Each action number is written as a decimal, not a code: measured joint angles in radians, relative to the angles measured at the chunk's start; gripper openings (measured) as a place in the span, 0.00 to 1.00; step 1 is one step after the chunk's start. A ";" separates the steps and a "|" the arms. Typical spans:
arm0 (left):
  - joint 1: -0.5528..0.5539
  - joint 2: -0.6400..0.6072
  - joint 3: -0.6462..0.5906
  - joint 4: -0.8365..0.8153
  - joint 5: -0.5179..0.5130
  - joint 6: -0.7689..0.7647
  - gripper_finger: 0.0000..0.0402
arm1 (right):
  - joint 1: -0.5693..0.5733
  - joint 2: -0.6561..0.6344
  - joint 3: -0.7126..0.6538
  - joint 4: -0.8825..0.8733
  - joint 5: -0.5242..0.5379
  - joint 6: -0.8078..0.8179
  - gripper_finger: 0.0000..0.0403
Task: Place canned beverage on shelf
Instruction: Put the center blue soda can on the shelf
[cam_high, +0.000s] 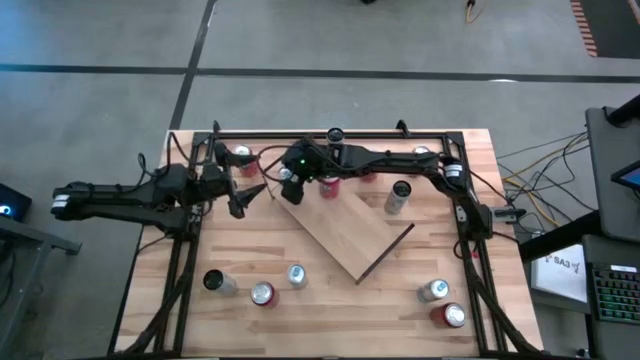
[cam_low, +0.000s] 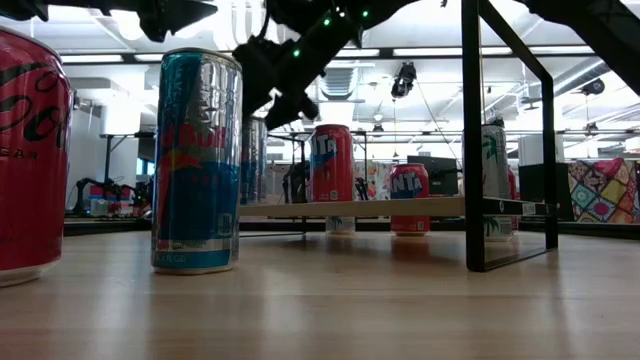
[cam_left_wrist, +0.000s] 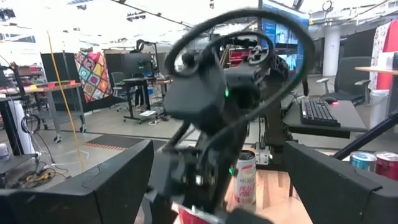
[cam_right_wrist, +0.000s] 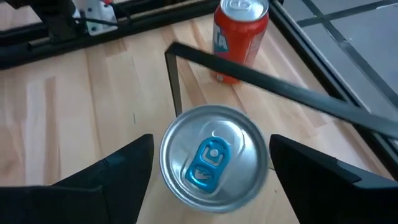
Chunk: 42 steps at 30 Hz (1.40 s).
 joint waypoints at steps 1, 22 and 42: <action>0.000 0.003 0.000 -0.003 0.000 -0.004 0.85 | 0.000 -0.007 0.000 -0.008 0.000 0.000 0.77; -0.012 0.242 0.080 -0.147 0.001 -0.117 0.55 | 0.039 -0.365 -0.058 -0.257 0.001 -0.034 0.40; -0.011 0.521 0.346 -0.775 -0.031 -0.130 0.01 | 0.208 -0.589 -0.353 -0.263 0.213 0.012 0.03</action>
